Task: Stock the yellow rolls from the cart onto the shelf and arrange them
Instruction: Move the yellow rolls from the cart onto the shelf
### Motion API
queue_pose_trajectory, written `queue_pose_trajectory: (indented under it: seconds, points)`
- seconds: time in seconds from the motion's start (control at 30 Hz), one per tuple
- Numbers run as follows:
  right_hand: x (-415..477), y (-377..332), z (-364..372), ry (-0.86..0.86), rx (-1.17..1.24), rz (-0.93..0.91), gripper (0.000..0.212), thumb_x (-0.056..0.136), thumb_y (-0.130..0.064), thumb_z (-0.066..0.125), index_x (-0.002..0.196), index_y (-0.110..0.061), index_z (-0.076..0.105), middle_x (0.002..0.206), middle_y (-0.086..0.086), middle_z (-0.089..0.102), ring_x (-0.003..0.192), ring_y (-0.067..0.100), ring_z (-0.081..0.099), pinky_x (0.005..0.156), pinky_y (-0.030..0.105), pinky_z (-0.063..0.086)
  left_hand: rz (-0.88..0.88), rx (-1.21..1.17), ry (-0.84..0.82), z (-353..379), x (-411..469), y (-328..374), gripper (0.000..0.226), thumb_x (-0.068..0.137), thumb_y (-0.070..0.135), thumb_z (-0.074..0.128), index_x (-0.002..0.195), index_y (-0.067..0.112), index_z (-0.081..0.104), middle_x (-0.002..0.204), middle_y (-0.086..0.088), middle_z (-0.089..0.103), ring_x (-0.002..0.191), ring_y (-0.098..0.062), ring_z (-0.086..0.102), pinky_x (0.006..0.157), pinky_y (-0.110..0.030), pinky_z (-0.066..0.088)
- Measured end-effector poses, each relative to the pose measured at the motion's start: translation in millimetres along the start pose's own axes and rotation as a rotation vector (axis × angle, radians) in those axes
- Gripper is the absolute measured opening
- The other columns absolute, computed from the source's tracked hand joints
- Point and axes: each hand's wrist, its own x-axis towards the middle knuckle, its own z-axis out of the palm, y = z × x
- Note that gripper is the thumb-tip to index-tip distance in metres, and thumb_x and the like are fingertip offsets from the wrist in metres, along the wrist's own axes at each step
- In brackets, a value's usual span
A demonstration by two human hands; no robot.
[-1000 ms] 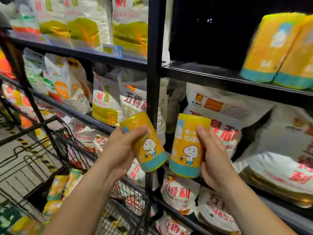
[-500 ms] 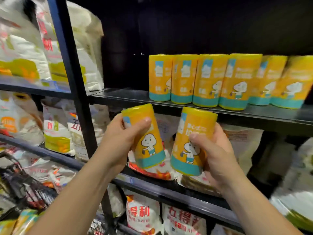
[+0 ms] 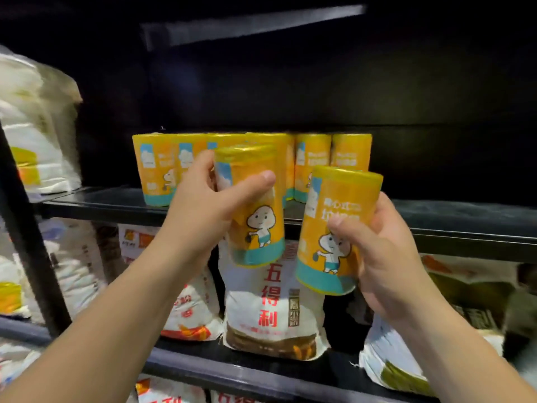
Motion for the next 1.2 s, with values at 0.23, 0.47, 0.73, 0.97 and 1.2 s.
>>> queue_pose_trajectory:
  seconds: [0.23, 0.47, 0.73, 0.97, 1.2]
  points:
    - [10, -35, -43, 0.089, -0.106, -0.082, 0.067, 0.065, -0.028, 0.082, 0.125, -0.025, 0.052, 0.107, -0.003, 0.073, 0.095, 0.015, 0.073, 0.072, 0.031, 0.060, 0.131, 0.171, -0.023, 58, 24, 19, 0.046, 0.070, 0.039, 0.082, 0.101, 0.021, 0.054, 0.089, 0.008, 0.071, 0.082, -0.005, 0.071, 0.067, -0.024, 0.059]
    - [27, -48, -57, 0.194, -0.261, -0.162, 0.068, 0.065, -0.041, 0.077, 0.126, -0.031, 0.048, 0.106, -0.013, 0.068, 0.092, 0.001, 0.070, 0.065, 0.020, 0.058, 0.237, 0.393, 0.074, 88, 50, 15, 0.071, 0.070, 0.052, 0.081, 0.121, 0.023, 0.041, 0.094, 0.008, 0.061, 0.087, -0.009, 0.065, 0.077, -0.039, 0.059]
    - [65, -34, -55, 0.281, -0.426, -0.257, 0.068, 0.075, -0.039, 0.080, 0.127, -0.032, 0.037, 0.111, -0.019, 0.055, 0.095, -0.008, 0.063, 0.067, 0.009, 0.053, 0.390, 0.734, 0.168, 101, 77, 10, 0.068, 0.075, 0.069, 0.065, 0.122, 0.025, 0.043, 0.096, 0.011, 0.059, 0.095, -0.013, 0.058, 0.086, -0.032, 0.038]
    - [92, -11, -46, 0.342, -0.475, -0.305, 0.071, 0.072, -0.048, 0.074, 0.126, -0.029, 0.031, 0.117, -0.012, 0.052, 0.104, 0.004, 0.061, 0.074, 0.012, 0.055, 0.366, 0.906, 0.267, 103, 93, -10, 0.071, 0.078, 0.077, 0.052, 0.119, 0.019, 0.051, 0.098, 0.008, 0.041, 0.111, -0.020, 0.048, 0.097, -0.045, 0.029]
    - [110, 12, -44, 0.392, -0.552, -0.287, 0.055, 0.086, -0.038, 0.070, 0.121, -0.030, 0.029, 0.128, -0.001, 0.044, 0.108, 0.006, 0.057, 0.074, 0.015, 0.052, 0.441, 1.019, 0.349, 105, 101, -32, 0.070, 0.079, 0.077, 0.048, 0.105, 0.013, 0.059, 0.098, -0.004, 0.063, 0.105, -0.026, 0.055, 0.098, -0.051, 0.034]
